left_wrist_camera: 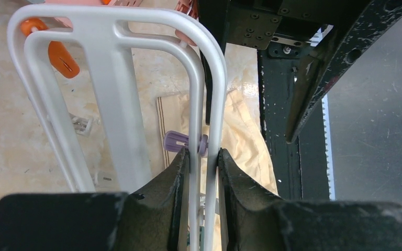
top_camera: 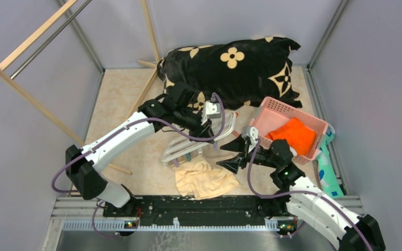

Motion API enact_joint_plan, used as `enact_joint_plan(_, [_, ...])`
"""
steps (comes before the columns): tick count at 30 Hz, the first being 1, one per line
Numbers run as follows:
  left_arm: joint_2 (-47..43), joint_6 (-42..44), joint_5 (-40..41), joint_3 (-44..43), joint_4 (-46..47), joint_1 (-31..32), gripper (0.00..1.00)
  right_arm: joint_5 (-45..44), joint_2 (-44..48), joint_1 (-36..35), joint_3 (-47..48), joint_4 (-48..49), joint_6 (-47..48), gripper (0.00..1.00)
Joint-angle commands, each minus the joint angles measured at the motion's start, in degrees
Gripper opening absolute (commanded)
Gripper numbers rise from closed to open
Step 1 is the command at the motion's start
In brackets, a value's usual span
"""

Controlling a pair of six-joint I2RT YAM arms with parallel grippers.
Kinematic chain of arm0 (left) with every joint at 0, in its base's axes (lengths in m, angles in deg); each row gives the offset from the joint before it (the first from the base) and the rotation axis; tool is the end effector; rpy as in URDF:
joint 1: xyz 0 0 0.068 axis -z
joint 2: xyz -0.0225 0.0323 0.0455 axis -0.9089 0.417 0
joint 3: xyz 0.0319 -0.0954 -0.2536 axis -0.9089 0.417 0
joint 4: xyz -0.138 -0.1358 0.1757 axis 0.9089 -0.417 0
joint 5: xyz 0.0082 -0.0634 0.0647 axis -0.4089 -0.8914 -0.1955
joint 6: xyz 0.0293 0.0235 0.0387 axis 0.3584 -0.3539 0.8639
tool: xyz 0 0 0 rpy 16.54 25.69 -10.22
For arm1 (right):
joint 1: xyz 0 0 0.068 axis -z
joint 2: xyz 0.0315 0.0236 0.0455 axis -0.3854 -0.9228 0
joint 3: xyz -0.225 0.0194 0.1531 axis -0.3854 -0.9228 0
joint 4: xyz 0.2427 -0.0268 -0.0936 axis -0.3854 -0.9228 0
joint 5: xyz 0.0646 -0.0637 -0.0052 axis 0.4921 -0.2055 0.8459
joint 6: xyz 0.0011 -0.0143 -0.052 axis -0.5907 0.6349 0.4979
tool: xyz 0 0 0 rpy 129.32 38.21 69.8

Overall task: Clip the underwear to the hanger
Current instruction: Open the clamp at the hanger.

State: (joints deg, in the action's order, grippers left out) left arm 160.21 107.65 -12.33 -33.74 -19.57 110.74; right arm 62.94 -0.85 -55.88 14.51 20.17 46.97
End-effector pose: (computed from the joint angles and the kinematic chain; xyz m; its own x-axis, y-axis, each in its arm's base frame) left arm 0.2110 -0.2468 0.3469 -0.0752 0.5407 -0.8379 0.9936 -0.0305 -0.1088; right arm 0.1186 0.1061 0.2369 -0.1491 0.0607 -0.9870 -0.9551 0.2494 0.1597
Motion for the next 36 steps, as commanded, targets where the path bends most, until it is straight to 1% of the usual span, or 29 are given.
enact_joint_plan(1, [-1.30,-0.33,3.19,-1.48,2.41,-0.72,0.00,4.94,0.08,0.21,4.90,0.60,-1.11,0.67])
enact_joint_plan(5, [-0.85,-0.30,3.60,-1.28,2.31,-0.69,0.00,8.38,-0.73,0.17,7.75,-1.57,-0.46,0.67])
enact_joint_plan(8, [-0.51,-0.66,5.16,-1.28,2.32,-0.65,0.00,9.48,-0.56,0.08,10.66,-6.24,1.70,0.67])
enact_joint_plan(10, [-0.23,-0.91,6.89,-1.38,2.24,-0.65,0.00,9.07,0.03,0.08,13.00,-10.67,4.07,0.66])
enact_joint_plan(14, [0.22,-1.03,7.67,-1.23,2.13,-0.65,0.00,7.08,2.82,0.08,14.80,-13.47,4.44,0.66])
enact_joint_plan(15, [0.18,-1.00,7.46,-1.33,2.21,-0.65,0.00,6.03,3.37,0.08,15.30,-15.07,4.95,0.66])
enact_joint_plan(20, [-0.51,-0.82,7.25,-1.41,2.36,-0.65,0.00,-6.64,7.06,0.08,15.45,-22.53,4.67,0.66])
enact_joint_plan(22, [-0.76,-0.74,7.13,-1.54,2.29,-0.65,0.00,-8.61,7.67,0.07,14.52,-23.75,3.22,0.66])
enact_joint_plan(24, [-1.18,-0.68,6.97,-1.54,2.32,-0.67,0.00,-9.32,7.74,0.07,13.05,-23.56,0.84,0.66])
enact_joint_plan(27, [-1.72,-0.54,6.34,-1.47,2.25,-0.65,0.00,-9.77,8.05,0.07,9.45,-20.71,-3.17,0.65])
enact_joint_plan(30, [-2.34,-0.28,4.98,-1.25,2.10,-0.65,0.00,-10.91,8.43,0.08,5.06,-15.10,-5.78,0.65])
enact_joint_plan(33, [-2.96,0.07,3.61,-1.21,1.98,-0.65,0.00,-13.30,8.24,0.08,2.35,-10.78,-6.08,0.65])
enact_joint_plan(36, [-3.32,0.13,3.53,-1.10,1.99,-0.65,0.00,-16.02,7.87,0.05,2.74,-10.23,-4.81,0.65])
